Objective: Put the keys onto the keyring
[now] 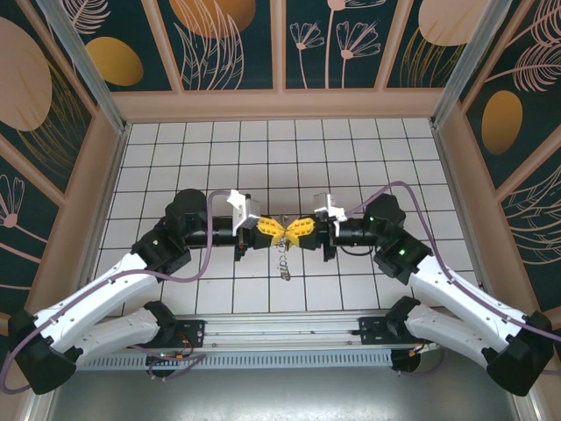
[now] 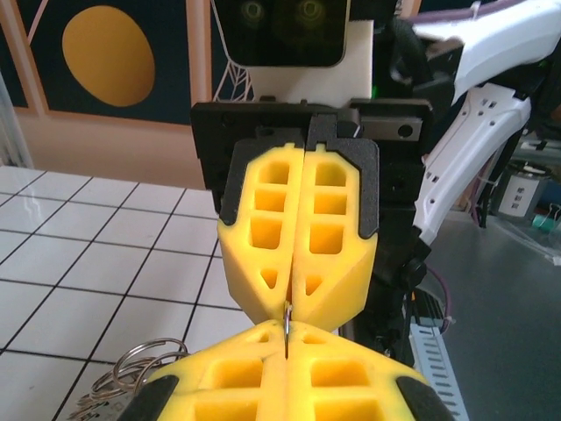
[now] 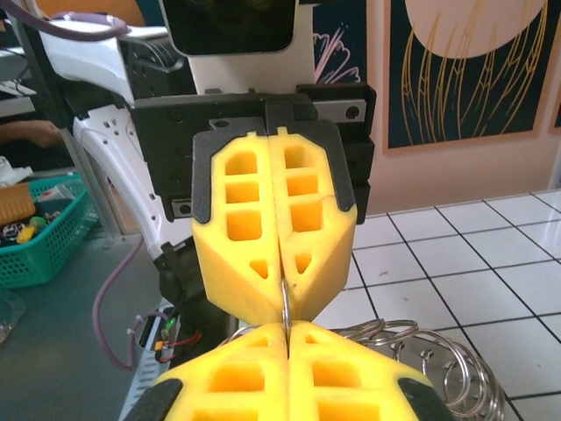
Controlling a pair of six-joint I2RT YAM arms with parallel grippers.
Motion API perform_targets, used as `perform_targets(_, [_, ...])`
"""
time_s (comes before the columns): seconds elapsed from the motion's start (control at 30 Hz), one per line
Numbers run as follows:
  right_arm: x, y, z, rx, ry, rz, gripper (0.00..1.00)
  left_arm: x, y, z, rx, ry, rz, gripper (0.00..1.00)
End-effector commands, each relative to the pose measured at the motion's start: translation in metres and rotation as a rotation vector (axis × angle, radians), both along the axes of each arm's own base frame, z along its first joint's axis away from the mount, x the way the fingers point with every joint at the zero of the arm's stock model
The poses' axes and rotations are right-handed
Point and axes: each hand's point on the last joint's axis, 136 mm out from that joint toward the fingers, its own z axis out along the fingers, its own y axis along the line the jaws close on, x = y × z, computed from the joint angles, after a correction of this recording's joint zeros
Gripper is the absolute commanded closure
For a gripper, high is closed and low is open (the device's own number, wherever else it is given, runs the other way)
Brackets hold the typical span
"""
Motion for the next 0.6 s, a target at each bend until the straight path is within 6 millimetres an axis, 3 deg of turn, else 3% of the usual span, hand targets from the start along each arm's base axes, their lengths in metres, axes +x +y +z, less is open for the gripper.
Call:
perform_targets(0.0, [0.007,0.004,0.007,-0.083,-0.073,-0.031,1.0,0.001,0.0,-0.005,0.066,-0.023,0.001,0.97])
perform_targets(0.2, [0.011,0.01,0.003,-0.242,-0.114,-0.018,1.0,0.006,0.0,-0.023,0.158,-0.013,0.007,0.96])
perform_targets(0.47, [0.011,0.017,-0.001,-0.389,-0.148,0.004,1.0,0.011,-0.002,-0.034,0.22,-0.003,0.001,1.0])
perform_targets(0.57, [0.008,0.016,0.003,-0.376,-0.162,0.006,1.0,0.011,-0.003,-0.03,0.197,-0.011,0.002,1.0])
